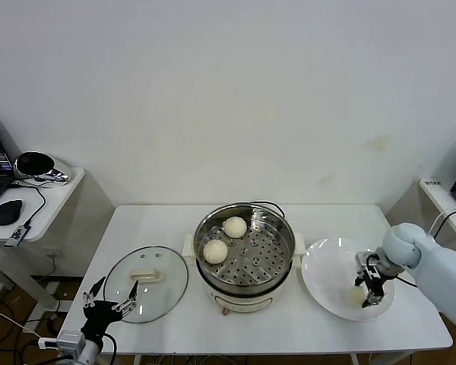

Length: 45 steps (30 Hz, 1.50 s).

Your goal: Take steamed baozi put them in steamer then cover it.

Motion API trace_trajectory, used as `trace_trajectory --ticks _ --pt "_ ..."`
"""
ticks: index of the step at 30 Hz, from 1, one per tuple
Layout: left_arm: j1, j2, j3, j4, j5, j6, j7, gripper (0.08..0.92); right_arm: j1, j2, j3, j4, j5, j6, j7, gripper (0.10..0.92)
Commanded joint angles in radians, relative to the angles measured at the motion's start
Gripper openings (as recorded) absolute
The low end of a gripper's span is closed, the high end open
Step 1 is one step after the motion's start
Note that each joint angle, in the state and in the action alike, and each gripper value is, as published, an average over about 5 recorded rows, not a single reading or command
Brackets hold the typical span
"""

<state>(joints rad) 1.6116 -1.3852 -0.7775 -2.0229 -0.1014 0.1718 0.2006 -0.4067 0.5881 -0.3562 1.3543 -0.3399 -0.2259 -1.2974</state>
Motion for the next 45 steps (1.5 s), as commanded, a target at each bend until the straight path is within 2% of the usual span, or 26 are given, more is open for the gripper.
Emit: trace_trajectory --ticks 1,7,14,18,22,31,40,45 --pt "0.000 0.000 0.001 -0.002 0.000 -0.001 0.000 0.823 0.011 -0.005 0.002 -0.001 0.022 -0.003 0.003 0.533" --pt "-0.008 -0.001 0.002 -0.005 -0.002 -0.001 -0.001 0.823 0.172 -0.061 -0.065 0.035 0.089 -0.012 -0.009 0.526" --pt "-0.014 -0.003 0.003 -0.006 -0.004 -0.002 -0.006 0.823 0.554 -0.042 -0.270 0.045 0.298 -0.006 -0.050 0.527" --pt "-0.011 -0.006 0.007 -0.012 -0.002 -0.004 -0.006 0.823 0.707 0.080 -0.325 -0.048 0.425 0.125 -0.079 0.528" --pt "-0.009 -0.003 0.004 -0.017 -0.014 -0.007 -0.007 0.823 0.794 0.196 -0.396 -0.122 0.466 0.312 -0.103 0.533" --pt "0.002 -0.011 -0.018 -0.043 -0.026 -0.008 -0.010 0.823 0.865 0.367 -0.483 -0.155 0.455 0.685 -0.127 0.534" --pt "-0.002 -0.027 -0.027 -0.049 -0.036 -0.010 -0.015 0.823 0.849 0.531 -0.564 -0.135 0.255 1.001 -0.072 0.543" --pt "-0.005 -0.032 -0.032 -0.056 -0.045 -0.010 -0.016 0.823 0.826 0.599 -0.582 -0.086 0.149 1.054 -0.032 0.543"
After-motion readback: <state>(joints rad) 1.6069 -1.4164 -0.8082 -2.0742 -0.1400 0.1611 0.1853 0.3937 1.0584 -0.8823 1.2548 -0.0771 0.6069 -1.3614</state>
